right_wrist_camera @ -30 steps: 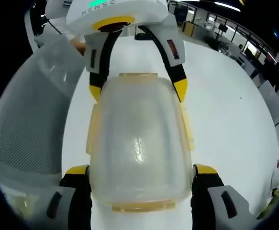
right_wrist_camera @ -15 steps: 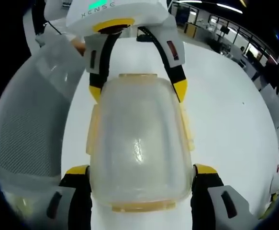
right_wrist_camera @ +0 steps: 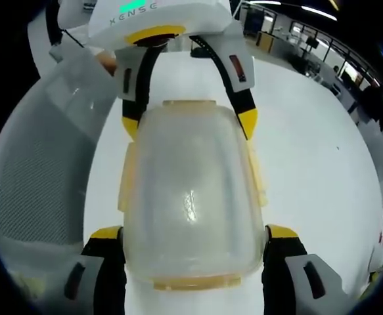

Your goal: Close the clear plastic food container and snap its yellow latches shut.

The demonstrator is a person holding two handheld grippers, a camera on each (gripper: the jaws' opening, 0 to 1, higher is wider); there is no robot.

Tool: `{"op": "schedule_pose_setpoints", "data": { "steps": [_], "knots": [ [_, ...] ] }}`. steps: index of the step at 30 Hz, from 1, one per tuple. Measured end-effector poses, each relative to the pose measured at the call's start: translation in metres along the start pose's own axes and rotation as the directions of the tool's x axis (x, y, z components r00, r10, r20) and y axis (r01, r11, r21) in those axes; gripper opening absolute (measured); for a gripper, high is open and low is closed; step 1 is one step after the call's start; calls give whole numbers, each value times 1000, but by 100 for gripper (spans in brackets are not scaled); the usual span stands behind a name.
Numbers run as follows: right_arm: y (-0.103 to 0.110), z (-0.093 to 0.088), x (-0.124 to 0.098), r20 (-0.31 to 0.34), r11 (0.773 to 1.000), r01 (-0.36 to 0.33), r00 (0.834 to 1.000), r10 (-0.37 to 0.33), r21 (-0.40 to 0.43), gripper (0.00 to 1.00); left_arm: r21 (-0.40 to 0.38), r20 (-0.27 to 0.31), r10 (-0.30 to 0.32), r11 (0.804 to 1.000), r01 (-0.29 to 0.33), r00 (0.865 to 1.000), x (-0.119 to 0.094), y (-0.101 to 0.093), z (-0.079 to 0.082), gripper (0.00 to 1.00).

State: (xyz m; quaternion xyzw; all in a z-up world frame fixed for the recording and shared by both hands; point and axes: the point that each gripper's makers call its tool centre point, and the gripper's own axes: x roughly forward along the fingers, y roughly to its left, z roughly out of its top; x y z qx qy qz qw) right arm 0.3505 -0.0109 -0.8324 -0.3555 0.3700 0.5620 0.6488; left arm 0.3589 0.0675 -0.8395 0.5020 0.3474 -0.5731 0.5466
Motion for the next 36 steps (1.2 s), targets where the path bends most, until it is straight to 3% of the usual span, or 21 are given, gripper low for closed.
{"op": "schedule_pose_setpoints", "data": {
  "steps": [36],
  "knots": [
    [4,53,29,-7,998,-24,1000,24,-50,87,-60,-5,16,998,-17,1000,-18,-11,-57,86]
  ]
}}
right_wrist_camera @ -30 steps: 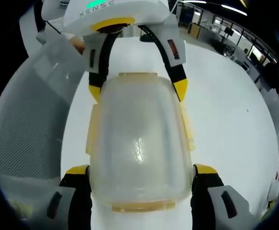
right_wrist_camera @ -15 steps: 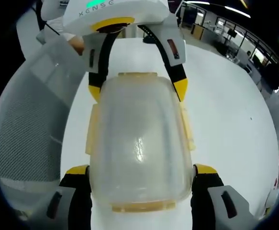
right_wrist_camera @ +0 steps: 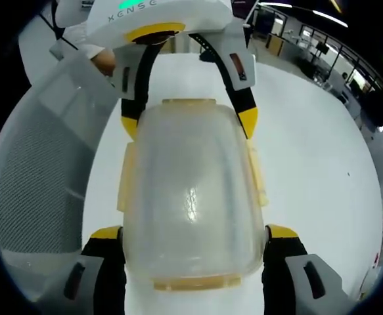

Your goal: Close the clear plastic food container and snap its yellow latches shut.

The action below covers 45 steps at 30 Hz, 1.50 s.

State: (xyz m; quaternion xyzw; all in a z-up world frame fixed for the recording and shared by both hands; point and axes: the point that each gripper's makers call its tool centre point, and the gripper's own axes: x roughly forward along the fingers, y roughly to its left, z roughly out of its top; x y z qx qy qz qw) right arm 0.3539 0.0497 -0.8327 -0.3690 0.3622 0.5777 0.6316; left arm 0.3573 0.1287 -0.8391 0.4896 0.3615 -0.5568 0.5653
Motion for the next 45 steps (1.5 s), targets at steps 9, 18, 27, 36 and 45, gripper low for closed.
{"op": "schedule_pose_setpoints", "data": {
  "steps": [9,18,27,36,45],
  "knots": [
    [0,8,4,-3,1000,0,1000,0,-4,87,-6,2,2,1000,-2,1000,-3,-1,-8,87],
    [1,18,10,-7,1000,3,1000,-3,-1,87,-7,8,2,1000,-2,1000,-7,-2,-20,87],
    [4,31,17,-19,1000,8,1000,-7,5,87,-5,5,0,1000,0,1000,-10,-5,-34,87],
    [4,33,19,-31,1000,3,1000,-3,0,87,-15,13,2,1000,-1,1000,-10,-6,-36,87],
    [3,32,20,-50,1000,17,999,-17,8,87,-18,-33,30,999,-30,999,-7,-5,-37,88]
  ]
}}
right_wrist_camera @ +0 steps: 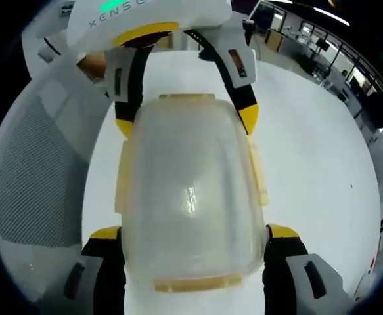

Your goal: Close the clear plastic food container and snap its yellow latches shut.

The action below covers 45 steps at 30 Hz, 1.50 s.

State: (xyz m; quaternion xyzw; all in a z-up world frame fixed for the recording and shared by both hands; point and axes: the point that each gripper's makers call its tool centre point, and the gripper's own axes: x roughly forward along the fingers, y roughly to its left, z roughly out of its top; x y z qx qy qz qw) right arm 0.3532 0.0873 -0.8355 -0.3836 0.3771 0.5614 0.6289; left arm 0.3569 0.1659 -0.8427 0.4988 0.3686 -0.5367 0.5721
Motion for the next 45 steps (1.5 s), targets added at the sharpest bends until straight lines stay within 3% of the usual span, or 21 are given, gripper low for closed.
{"op": "schedule_pose_setpoints", "data": {
  "steps": [14,20,31,45],
  "knots": [
    [-1,1,-1,19,1000,-1,1000,1,13,87,8,48,-2,1000,1,999,-2,2,0,88],
    [-6,3,0,19,1000,4,1000,-5,22,87,24,19,-6,1000,6,1000,-1,9,-3,88],
    [-15,4,2,16,1000,4,1000,-4,13,87,10,46,-1,1000,1,999,0,17,-4,88],
    [-26,5,3,28,1000,6,1000,-7,15,87,13,31,-3,1000,3,1000,2,28,-6,88]
  ]
}}
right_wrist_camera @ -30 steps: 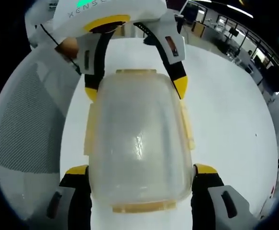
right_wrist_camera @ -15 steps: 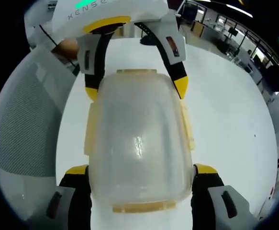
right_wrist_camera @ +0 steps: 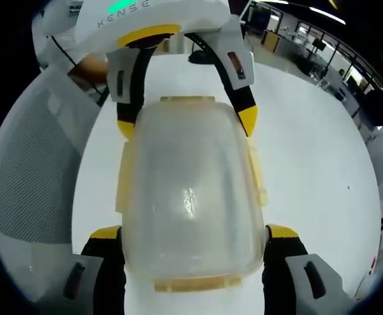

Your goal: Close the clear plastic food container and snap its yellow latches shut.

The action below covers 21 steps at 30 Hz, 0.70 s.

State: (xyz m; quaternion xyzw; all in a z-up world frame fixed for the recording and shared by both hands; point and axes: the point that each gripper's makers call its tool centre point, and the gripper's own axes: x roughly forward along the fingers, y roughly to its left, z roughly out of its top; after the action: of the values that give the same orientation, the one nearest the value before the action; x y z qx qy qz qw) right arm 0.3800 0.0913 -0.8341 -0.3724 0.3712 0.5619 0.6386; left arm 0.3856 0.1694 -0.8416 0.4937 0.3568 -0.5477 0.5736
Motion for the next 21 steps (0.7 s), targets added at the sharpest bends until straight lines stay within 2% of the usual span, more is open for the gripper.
{"op": "schedule_pose_setpoints", "data": {
  "steps": [21],
  "knots": [
    [-21,-1,0,0,1000,-4,1000,4,-4,87,-6,-2,0,1000,0,1000,4,20,0,88]
  ]
}}
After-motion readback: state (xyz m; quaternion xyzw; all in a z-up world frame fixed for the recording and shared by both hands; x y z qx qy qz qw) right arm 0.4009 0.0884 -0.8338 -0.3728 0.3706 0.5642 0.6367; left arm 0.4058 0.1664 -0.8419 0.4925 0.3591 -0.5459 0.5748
